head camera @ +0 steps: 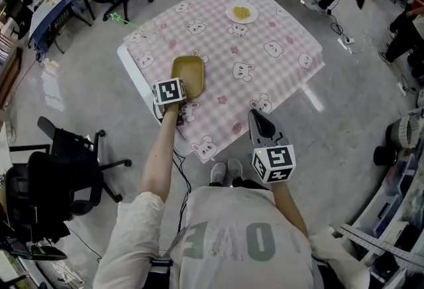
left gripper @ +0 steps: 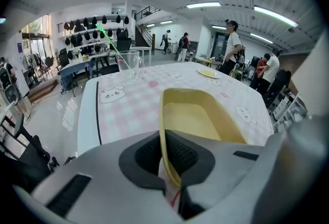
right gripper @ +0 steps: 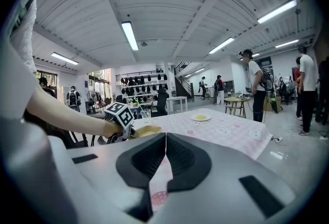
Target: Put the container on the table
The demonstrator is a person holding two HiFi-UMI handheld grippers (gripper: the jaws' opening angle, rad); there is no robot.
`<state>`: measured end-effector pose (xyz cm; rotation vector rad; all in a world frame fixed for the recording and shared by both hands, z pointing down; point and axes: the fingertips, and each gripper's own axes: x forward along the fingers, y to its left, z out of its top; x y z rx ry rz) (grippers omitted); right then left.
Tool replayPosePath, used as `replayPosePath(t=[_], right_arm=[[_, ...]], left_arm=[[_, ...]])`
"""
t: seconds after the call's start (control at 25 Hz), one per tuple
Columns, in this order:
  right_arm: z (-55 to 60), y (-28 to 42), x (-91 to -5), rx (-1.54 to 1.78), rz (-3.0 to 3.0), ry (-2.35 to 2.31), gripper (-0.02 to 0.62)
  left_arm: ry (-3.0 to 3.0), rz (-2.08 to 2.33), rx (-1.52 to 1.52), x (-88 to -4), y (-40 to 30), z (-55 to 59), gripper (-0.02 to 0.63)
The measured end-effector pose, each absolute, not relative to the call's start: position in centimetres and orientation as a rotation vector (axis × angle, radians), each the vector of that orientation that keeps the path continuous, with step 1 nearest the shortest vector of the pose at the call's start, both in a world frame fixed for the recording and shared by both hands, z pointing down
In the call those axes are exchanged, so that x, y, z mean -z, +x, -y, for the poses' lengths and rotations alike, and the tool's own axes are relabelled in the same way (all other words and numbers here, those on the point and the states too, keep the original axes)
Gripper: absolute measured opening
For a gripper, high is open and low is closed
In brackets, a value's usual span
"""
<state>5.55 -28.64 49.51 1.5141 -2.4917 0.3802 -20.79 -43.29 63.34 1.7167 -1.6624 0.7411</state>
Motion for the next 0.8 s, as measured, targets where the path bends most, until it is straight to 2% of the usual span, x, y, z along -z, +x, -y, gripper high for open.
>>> replayPosePath(t=[0.6,0.64,0.76,0.8], right_arm=[[28.25,6.61,-49.70,-0.434,2.487,1.555,0.029],[28.25,6.47,-49.67,-0.432,2.489,1.552,0.029],[28.24,5.92,-49.60,-0.428,2.496,1.535,0.029],[28.22,5.79,-49.60,-0.428,2.496,1.529,0.029]], left_arm=[[1.701,1.682,-0.769,-64.13,-20.80,42.55,0.032],[1.701,1.683,-0.744,-64.03,-20.77,42.61,0.039],[1.687,1.671,-0.635,-63.73,-20.63,42.74,0.154],[1.683,1.673,-0.613,-63.52,-20.61,42.76,0.160]])
